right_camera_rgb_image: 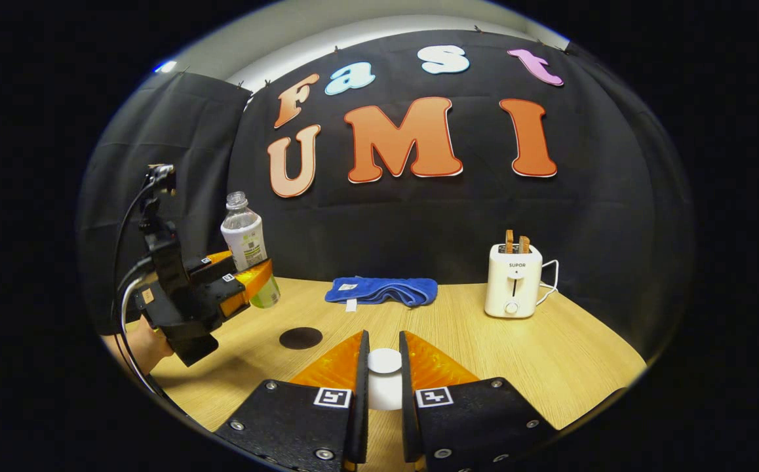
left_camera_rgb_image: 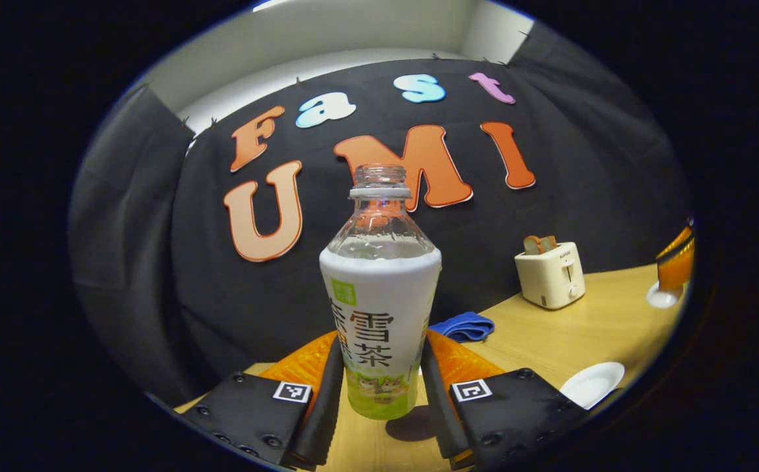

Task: Open the teacup lid with one hand, grasp the water bottle and pour water into the teacup with the other hand; after pouring, place the water bottle on the coaster and then close the teacup lid.

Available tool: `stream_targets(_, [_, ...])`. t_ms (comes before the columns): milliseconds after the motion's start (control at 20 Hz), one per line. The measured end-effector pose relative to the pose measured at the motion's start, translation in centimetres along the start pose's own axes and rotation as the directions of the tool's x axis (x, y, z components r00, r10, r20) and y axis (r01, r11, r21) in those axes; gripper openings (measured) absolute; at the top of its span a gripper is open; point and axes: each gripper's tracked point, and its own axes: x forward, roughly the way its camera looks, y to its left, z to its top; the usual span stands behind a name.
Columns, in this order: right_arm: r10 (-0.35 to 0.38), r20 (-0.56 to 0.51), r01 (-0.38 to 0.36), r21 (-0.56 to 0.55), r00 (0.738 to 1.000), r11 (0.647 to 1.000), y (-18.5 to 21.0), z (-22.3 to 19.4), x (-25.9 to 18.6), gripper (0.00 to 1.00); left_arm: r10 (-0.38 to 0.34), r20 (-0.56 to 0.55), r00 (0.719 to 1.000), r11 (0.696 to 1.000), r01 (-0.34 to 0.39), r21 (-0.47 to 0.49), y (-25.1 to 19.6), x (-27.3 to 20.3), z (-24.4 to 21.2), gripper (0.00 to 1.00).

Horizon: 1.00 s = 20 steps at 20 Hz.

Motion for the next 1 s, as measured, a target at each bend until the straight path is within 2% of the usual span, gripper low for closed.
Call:
stream_targets(150, [0.006,-0.015,-0.006,-0.001,1.0,1.0,0.2,-0.5,0.2,0.22,-0.01,-0.049,0.999,0.986,0.002,-0.165,0.2,0.8,-1.0,0.63])
stream_targets(250, [0.005,-0.027,-0.005,-0.005,1.0,1.0,0.1,-0.9,0.4,0.22,-0.015,-0.081,0.997,0.976,-0.003,-0.218,0.6,1.0,-2.1,0.63])
stream_targets(650, [0.024,-0.041,-0.024,-0.008,0.999,1.0,0.9,-1.4,0.7,0.22,-0.053,-0.199,0.979,0.957,-0.007,-0.289,-0.4,2.7,-6.8,0.64])
stream_targets(1000, [0.021,-0.073,-0.022,-0.018,0.997,1.0,0.9,-2.7,1.1,0.22,-0.072,-0.273,0.959,0.961,-0.006,-0.276,-1.0,3.8,-10.1,0.63])
